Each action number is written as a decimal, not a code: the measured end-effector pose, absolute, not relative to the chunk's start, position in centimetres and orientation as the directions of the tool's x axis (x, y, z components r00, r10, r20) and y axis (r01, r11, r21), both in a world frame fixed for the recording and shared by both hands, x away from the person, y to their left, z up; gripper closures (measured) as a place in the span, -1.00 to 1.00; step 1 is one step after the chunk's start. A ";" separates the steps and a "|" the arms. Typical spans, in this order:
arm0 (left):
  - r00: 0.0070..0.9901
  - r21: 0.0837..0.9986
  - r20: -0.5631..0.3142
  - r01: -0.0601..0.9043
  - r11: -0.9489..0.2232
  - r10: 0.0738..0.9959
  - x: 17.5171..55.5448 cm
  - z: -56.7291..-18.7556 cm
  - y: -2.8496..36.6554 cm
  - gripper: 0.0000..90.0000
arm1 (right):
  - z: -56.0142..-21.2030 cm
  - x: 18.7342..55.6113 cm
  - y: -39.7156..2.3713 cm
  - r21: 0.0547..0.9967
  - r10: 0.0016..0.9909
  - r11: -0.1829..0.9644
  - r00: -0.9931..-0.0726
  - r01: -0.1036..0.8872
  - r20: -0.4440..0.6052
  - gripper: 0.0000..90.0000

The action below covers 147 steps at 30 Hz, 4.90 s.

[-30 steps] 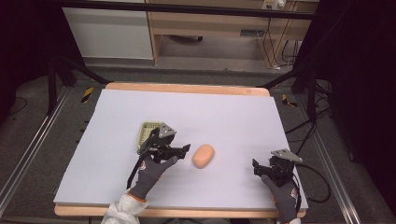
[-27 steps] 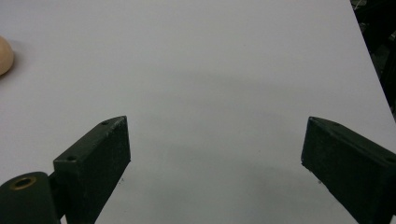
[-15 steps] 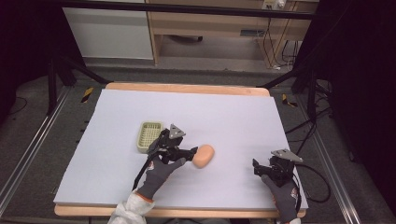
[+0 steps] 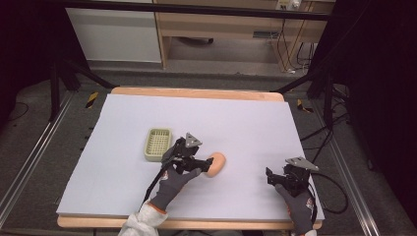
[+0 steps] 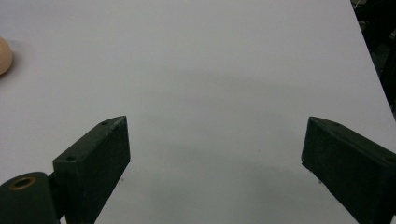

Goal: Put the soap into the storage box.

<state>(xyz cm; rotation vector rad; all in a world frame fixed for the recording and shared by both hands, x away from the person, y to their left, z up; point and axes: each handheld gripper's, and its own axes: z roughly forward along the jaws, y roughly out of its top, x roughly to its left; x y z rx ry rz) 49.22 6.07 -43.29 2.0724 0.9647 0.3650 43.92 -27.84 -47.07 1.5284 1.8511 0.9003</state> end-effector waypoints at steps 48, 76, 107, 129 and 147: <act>0.702 0.679 -0.035 0.539 -0.498 0.711 50.1 -46.1 2.0 -0.60 | -47.1 44.0 -28.0 0.791 0.983 0.114 -0.183 0.601 -0.002 -0.82; 0.704 0.645 -0.015 0.549 -0.531 0.710 50.4 -47.3 1.2 -0.33 | -47.1 44.1 -27.9 0.784 0.983 0.114 -0.183 0.610 0.000 -0.82; 0.702 0.653 -0.015 0.546 -0.525 0.712 50.2 -46.2 1.6 -0.30 | -47.1 44.1 -28.1 0.786 0.983 0.116 -0.183 0.608 -0.004 -0.81; 0.692 0.688 -0.015 0.531 -0.494 0.722 49.1 -42.5 6.2 -0.29 | -47.0 44.0 -28.1 0.789 0.984 0.111 -0.177 0.604 -0.003 -0.82; 0.648 0.713 -0.020 0.543 -0.443 0.762 48.7 -41.0 10.5 -0.29 | -47.0 44.0 -28.1 0.788 0.985 0.110 -0.174 0.605 -0.004 -0.82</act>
